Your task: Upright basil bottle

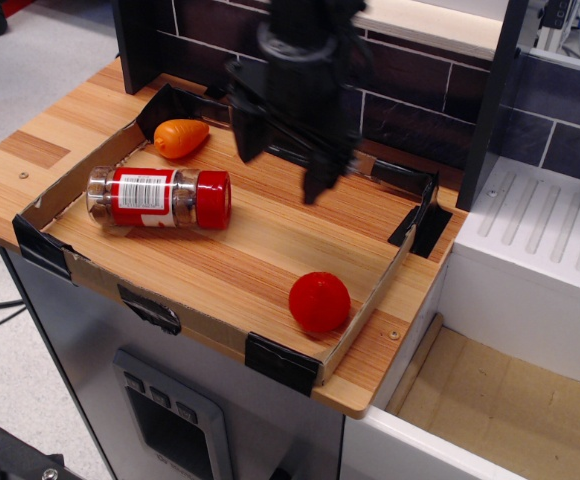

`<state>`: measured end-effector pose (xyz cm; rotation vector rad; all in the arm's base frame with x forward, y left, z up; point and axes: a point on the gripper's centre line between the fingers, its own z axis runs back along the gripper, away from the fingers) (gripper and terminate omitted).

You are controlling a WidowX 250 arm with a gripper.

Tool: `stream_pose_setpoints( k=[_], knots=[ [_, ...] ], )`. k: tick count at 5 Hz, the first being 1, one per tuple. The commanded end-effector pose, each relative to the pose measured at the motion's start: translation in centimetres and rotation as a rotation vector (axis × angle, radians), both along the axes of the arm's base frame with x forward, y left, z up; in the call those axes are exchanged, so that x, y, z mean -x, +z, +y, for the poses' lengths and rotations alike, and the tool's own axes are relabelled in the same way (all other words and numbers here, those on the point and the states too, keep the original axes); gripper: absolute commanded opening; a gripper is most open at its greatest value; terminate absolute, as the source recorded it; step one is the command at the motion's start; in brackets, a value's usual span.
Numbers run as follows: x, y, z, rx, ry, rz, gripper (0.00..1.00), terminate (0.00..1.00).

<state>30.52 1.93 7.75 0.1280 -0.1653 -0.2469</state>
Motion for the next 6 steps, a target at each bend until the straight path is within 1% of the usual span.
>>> stream_pose_setpoints(
  k=[1, 2, 3, 4, 5, 6],
  knots=[
    [-2.1, 1.8, 2.7, 0.085, -0.471, 0.019, 1.00, 0.00],
    [-2.1, 1.5, 2.9, 0.077, -0.719, 0.066, 1.00, 0.00],
    [-1.4, 0.6, 3.1, 0.043, -0.797, 0.041, 1.00, 0.00],
    [-1.4, -0.5, 3.4, -0.030, -0.796, 0.016, 1.00, 0.00],
    [-1.8, -1.7, 3.5, -0.055, -0.771, 0.010, 1.00, 0.00],
    [-2.1, -2.5, 3.7, -0.086, -0.760, 0.021, 1.00, 0.00]
  ],
)
